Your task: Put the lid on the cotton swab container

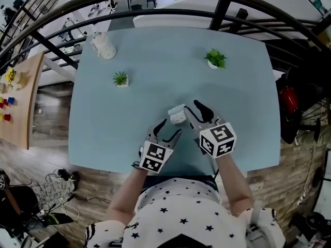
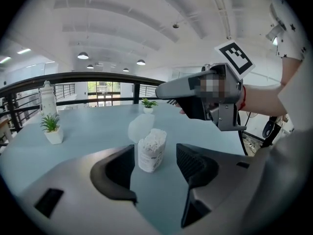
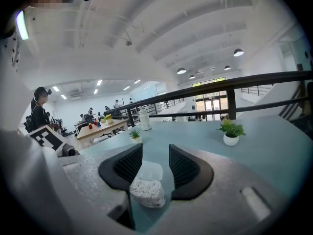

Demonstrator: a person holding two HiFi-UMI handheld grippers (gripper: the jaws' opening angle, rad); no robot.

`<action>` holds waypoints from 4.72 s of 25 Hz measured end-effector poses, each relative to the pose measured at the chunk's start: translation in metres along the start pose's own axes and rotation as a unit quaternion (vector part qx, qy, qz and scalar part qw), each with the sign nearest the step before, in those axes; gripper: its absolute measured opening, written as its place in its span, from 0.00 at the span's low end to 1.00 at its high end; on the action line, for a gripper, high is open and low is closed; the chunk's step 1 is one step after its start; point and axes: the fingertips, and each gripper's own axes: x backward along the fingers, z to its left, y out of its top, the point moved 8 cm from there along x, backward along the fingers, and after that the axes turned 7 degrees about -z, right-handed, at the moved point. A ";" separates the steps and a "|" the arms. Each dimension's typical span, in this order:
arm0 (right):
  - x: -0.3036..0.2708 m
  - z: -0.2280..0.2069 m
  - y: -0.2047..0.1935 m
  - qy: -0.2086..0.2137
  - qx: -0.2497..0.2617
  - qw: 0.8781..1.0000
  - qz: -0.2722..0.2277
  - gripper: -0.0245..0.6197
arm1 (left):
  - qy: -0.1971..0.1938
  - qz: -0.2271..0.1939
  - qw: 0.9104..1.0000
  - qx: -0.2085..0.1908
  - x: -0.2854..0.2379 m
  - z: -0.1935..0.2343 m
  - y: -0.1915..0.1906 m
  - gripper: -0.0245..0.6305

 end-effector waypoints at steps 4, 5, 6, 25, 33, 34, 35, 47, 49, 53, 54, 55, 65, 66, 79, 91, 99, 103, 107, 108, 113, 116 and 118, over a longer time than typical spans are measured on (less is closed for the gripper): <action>-0.013 -0.009 -0.003 0.005 -0.005 1.000 0.010 0.28 | 0.000 0.009 1.000 0.004 -0.017 0.003 -0.005 0.42; -0.016 -0.011 -0.003 0.006 -0.007 1.000 0.012 0.28 | 0.001 0.012 1.000 0.003 -0.021 0.004 -0.006 0.42; -0.019 -0.012 -0.004 0.006 -0.009 1.000 0.014 0.28 | 0.001 0.016 1.000 0.001 -0.024 0.005 -0.007 0.42; -0.056 -0.015 -0.017 0.037 -0.028 0.998 0.053 0.28 | -0.010 0.021 1.000 -0.020 -0.051 0.012 -0.019 0.40; -0.052 -0.012 -0.019 0.039 -0.024 0.997 0.060 0.28 | -0.012 0.021 0.999 -0.021 -0.051 0.013 -0.019 0.39; -0.050 -0.012 -0.019 0.039 -0.023 0.997 0.059 0.28 | -0.012 0.021 0.999 -0.021 -0.051 0.013 -0.019 0.39; -0.048 -0.011 -0.019 0.039 -0.023 0.997 0.059 0.28 | -0.012 0.022 0.999 -0.021 -0.051 0.013 -0.019 0.39; -0.026 -0.006 -0.034 0.037 -0.036 0.996 0.069 0.28 | -0.012 0.025 0.999 -0.022 -0.051 0.014 -0.021 0.39; -0.024 -0.006 -0.037 0.036 -0.037 0.996 0.073 0.28 | -0.012 0.025 0.999 -0.023 -0.051 0.015 -0.021 0.39; -0.021 -0.005 -0.043 0.035 -0.036 0.995 0.081 0.28 | -0.010 0.025 0.999 -0.025 -0.052 0.015 -0.021 0.39; -0.020 -0.005 -0.045 0.035 -0.036 0.995 0.083 0.28 | -0.010 0.026 0.999 -0.025 -0.052 0.015 -0.021 0.39; -0.019 -0.004 -0.046 0.034 -0.037 0.995 0.085 0.28 | -0.010 0.026 0.999 -0.025 -0.052 0.014 -0.021 0.39; -0.016 -0.005 -0.056 0.032 -0.039 0.994 0.095 0.28 | -0.007 0.033 0.999 -0.026 -0.053 0.015 -0.023 0.39; -0.016 -0.005 -0.056 0.032 -0.039 0.994 0.095 0.28 | -0.007 0.035 0.999 -0.027 -0.053 0.015 -0.024 0.39; -0.014 -0.008 -0.060 0.010 -0.062 0.993 0.099 0.35 | -0.007 0.042 0.999 -0.026 -0.053 0.015 -0.028 0.39; 0.003 0.012 -0.055 -0.043 -0.005 0.997 0.068 0.35 | 0.005 0.019 0.999 -0.030 -0.017 0.007 -0.019 0.37; 0.041 0.043 -0.045 -0.042 -0.021 0.998 0.030 0.35 | 0.054 -0.019 0.998 0.008 0.040 0.002 -0.010 0.25; 0.055 0.065 -0.039 -0.041 -0.020 0.999 0.006 0.34 | 0.077 -0.043 0.996 0.028 0.073 0.001 -0.010 0.14; 0.070 0.088 -0.036 -0.038 -0.016 0.999 -0.009 0.31 | 0.091 -0.070 0.993 0.043 0.103 -0.004 -0.009 0.09; 0.073 0.094 -0.037 -0.038 -0.015 0.999 -0.012 0.31 | 0.091 -0.075 0.992 0.044 0.110 -0.006 -0.009 0.08; 0.095 0.128 -0.043 -0.047 -0.011 0.999 -0.023 0.26 | 0.080 -0.097 0.991 0.043 0.149 -0.019 -0.009 0.07; 0.109 0.147 -0.046 -0.059 -0.007 0.998 -0.032 0.16 | 0.076 -0.110 0.990 0.046 0.172 -0.027 -0.013 0.06; 0.119 0.158 -0.049 -0.066 -0.005 0.997 -0.038 0.10 | 0.074 -0.116 0.989 0.045 0.186 -0.033 -0.017 0.06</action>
